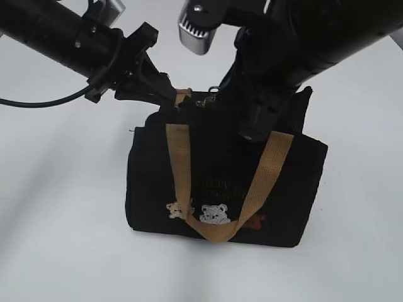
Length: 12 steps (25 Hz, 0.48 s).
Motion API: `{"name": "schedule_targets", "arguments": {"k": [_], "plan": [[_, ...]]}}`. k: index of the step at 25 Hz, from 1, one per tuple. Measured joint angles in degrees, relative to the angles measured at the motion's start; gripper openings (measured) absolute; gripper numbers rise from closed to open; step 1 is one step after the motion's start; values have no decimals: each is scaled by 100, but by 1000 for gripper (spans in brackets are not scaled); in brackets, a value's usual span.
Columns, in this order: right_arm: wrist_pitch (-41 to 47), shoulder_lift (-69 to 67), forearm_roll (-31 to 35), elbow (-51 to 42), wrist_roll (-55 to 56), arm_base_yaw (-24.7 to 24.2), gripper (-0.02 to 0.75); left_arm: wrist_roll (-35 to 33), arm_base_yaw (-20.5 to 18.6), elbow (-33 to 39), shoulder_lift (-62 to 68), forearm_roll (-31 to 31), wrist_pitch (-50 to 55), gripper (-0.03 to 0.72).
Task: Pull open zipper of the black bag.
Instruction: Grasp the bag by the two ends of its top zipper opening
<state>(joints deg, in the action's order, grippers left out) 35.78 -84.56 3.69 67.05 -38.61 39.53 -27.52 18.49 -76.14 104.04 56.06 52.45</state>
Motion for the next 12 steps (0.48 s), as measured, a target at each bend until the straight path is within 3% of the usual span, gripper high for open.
{"name": "schedule_targets", "arguments": {"k": [4,9,12], "plan": [[474,63,-538,0,632,0,-1,0,7,1,0,6,8,20],[1127,80,-1696,0,2062,-13,-1,0,7,1,0,-28,2,20],[1502,80,-1974,0,2666,-159,-1,0,7,1,0,-50,-15,20]]}}
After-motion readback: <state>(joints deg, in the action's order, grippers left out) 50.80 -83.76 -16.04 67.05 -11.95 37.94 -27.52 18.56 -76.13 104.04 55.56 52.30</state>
